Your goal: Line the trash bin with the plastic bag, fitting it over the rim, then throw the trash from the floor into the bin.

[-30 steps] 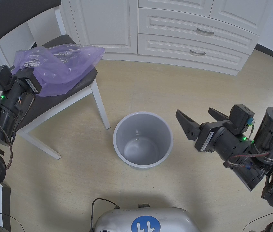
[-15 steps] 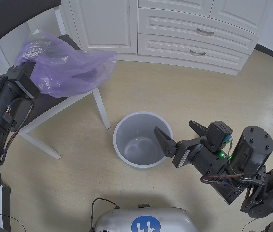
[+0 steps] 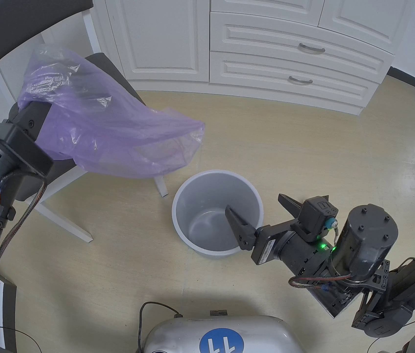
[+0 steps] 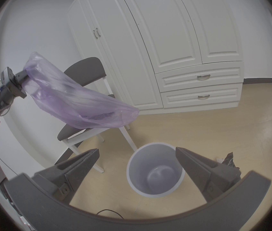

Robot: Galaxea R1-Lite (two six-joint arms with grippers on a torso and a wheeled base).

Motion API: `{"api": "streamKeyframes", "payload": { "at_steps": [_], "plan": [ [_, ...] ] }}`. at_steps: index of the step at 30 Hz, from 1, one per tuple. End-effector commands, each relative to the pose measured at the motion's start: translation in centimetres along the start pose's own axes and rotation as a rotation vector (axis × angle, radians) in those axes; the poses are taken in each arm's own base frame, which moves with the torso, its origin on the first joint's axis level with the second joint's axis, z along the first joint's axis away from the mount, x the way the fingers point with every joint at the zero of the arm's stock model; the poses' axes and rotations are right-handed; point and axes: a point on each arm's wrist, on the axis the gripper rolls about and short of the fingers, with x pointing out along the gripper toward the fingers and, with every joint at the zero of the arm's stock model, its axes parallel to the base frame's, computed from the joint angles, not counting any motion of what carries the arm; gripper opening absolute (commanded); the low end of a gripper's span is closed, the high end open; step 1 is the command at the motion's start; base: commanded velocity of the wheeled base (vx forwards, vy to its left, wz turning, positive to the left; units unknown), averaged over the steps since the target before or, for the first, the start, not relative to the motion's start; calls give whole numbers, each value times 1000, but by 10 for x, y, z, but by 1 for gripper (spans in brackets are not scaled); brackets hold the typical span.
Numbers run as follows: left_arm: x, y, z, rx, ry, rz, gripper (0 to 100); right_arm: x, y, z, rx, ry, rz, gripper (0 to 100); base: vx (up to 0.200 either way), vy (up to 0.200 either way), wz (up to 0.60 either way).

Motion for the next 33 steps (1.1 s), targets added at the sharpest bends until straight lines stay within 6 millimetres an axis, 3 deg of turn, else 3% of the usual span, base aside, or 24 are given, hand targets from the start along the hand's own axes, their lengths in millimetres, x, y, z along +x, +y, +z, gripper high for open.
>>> {"api": "streamKeyframes", "payload": {
  "at_steps": [1, 17, 33],
  "plan": [
    [-4, -5, 4, -19, -8, -27, 0, 1, 3, -9, -12, 25, 7, 100, 0, 0, 0],
    [-17, -26, 10, -86, -5, -103, 0, 3, 12, -33, -19, 98, 29, 100, 0, 0, 0],
    [-20, -26, 14, -71, -18, -107, 0, 3, 10, -46, -45, 140, 20, 100, 0, 0, 0]
  ]
}}
